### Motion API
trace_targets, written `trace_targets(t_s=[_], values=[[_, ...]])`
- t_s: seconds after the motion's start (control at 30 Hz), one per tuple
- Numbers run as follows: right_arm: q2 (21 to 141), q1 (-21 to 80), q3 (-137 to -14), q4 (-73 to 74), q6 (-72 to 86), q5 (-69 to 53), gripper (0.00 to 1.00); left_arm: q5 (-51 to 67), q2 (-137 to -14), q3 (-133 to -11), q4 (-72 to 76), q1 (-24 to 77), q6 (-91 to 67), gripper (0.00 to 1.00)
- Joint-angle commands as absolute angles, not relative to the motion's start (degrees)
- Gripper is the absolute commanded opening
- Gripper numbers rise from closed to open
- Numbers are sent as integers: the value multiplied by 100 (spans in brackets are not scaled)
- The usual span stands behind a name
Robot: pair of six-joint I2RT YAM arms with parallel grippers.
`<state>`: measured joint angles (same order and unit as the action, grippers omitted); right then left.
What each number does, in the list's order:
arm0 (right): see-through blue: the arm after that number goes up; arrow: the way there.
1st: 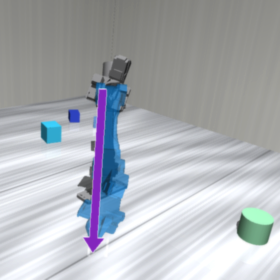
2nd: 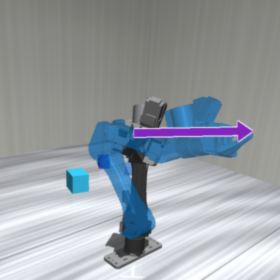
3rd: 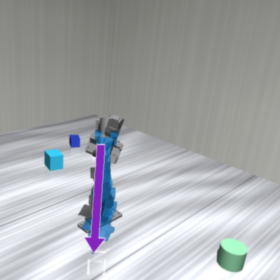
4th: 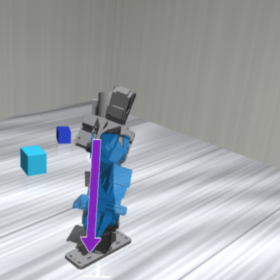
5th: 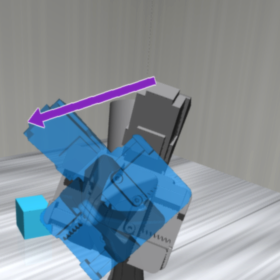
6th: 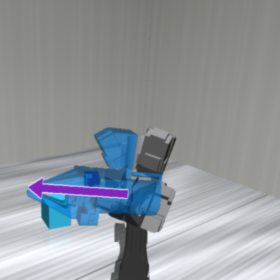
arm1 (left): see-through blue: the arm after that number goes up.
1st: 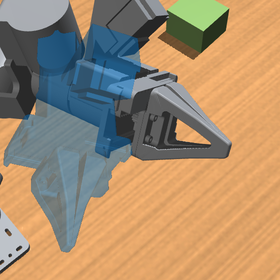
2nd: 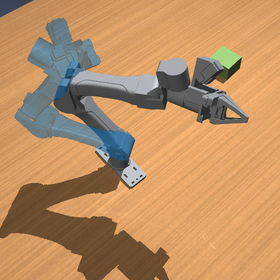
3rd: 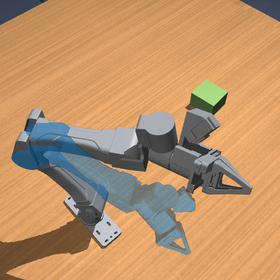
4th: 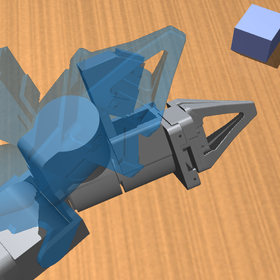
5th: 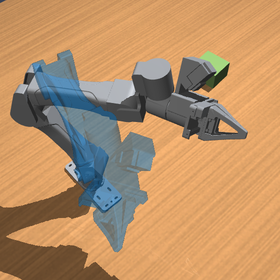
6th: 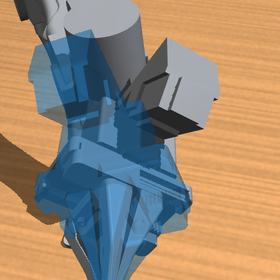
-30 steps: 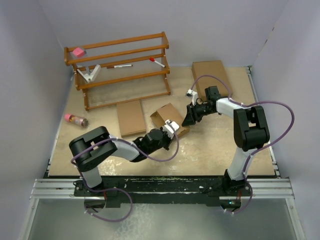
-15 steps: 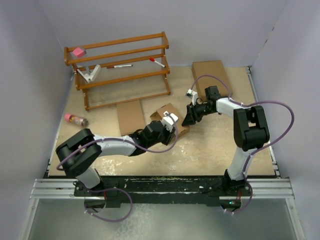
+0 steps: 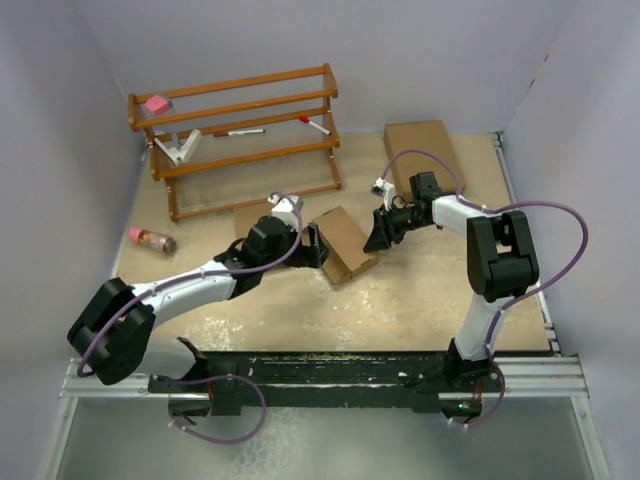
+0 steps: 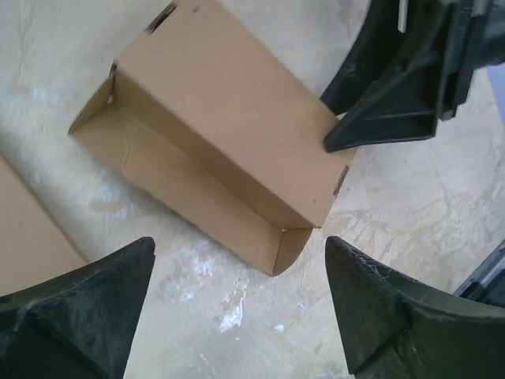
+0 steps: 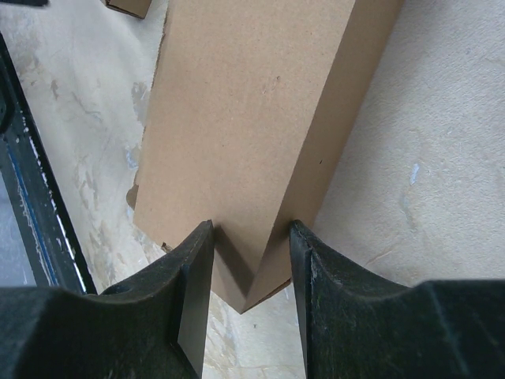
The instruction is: Fold the paper box
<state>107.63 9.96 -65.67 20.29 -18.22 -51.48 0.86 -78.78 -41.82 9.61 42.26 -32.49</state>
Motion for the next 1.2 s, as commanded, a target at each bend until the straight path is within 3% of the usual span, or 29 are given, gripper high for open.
trace_targets(t_s=[0.0,0.3,0.6,0.77,1.17], values=[[10932,1055,-6671,2126,-1973,-4877,43,297,-7714,-3432,1779,4110,-4766,94],[10932,1055,-6672,2138,-1995,-4906,43,519,-9089,-3500,3001,4098,-5903,97],[10951,1063,-6688,2145,-1996,-4913,43,583,-9571,-3587,3532,4104,-6429,97],[10959,1096,-6697,2146,-1995,-4892,43,507,-9886,-4001,2672,4148,-6993,95],[10993,1169,-6724,2145,-1978,-4838,41,108,-9791,-4688,1184,4416,-7461,76]])
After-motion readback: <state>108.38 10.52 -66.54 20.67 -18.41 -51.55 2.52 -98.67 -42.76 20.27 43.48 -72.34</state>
